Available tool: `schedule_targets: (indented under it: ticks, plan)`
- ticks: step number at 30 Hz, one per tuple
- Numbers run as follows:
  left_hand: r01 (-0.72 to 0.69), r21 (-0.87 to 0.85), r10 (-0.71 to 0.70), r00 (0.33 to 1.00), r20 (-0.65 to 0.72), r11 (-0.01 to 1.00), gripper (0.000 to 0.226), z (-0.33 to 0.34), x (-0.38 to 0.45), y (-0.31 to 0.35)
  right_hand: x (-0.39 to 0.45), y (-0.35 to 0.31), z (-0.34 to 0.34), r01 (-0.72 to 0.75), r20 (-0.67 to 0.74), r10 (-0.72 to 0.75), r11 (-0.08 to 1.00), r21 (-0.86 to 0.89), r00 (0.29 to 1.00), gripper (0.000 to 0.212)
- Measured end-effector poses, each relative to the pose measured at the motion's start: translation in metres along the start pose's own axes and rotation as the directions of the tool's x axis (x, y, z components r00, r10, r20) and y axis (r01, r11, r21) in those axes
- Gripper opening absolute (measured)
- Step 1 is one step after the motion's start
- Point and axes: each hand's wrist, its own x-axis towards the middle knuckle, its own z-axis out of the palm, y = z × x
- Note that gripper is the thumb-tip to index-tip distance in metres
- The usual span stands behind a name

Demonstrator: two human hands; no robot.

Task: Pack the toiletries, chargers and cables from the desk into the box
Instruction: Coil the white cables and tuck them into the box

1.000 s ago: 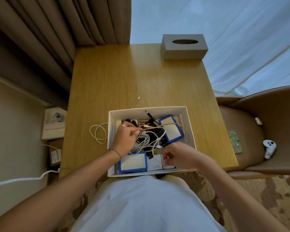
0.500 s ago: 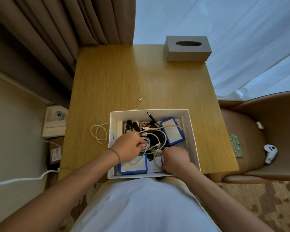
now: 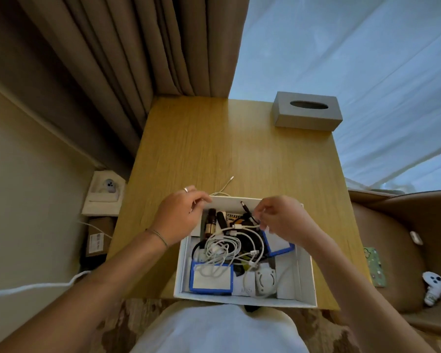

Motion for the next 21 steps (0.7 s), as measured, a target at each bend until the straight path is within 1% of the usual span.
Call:
schedule_targets:
  ticks: [2, 5, 10, 14, 17, 21]
  plan:
    - [0.062, 0.008, -0.061, 0.998, -0.01, 0.998, 0.021, -0.011, 0.011, -0.007, 0.017, -0.017, -0.005, 0.051, -0.043, -0.05, 0.998, 0.023, 0.998, 0.018]
    - [0.127, 0.03, -0.127, 0.992, 0.026, 0.991, 0.021, -0.021, 0.031, -0.013, 0.045, -0.035, -0.012, 0.097, -0.093, -0.091, 0.994, 0.055, 0.992, 0.021]
    - [0.201, 0.1, -0.217, 0.959, 0.183, 0.974, 0.019, -0.021, 0.076, -0.019, 0.089, -0.051, -0.02, 0.091, -0.096, -0.081, 0.99, 0.107, 0.992, 0.021]
    - [0.22, 0.163, -0.26, 0.918, 0.298, 0.962, 0.016, -0.001, 0.117, -0.031, 0.12, -0.047, -0.022, 0.065, -0.033, -0.062, 0.993, 0.094, 0.998, 0.021]
    - [0.216, 0.209, -0.286, 0.868, 0.406, 0.954, 0.012, 0.017, 0.138, -0.043, 0.141, -0.038, -0.018, 0.049, 0.042, -0.054, 0.993, 0.112, 0.998, 0.02]
    - [0.1, 0.369, -0.295, 0.8, 0.522, 0.924, 0.006, 0.04, 0.148, -0.057, 0.159, -0.026, -0.012, 0.036, 0.16, -0.05, 0.996, 0.087, 0.986, 0.021]
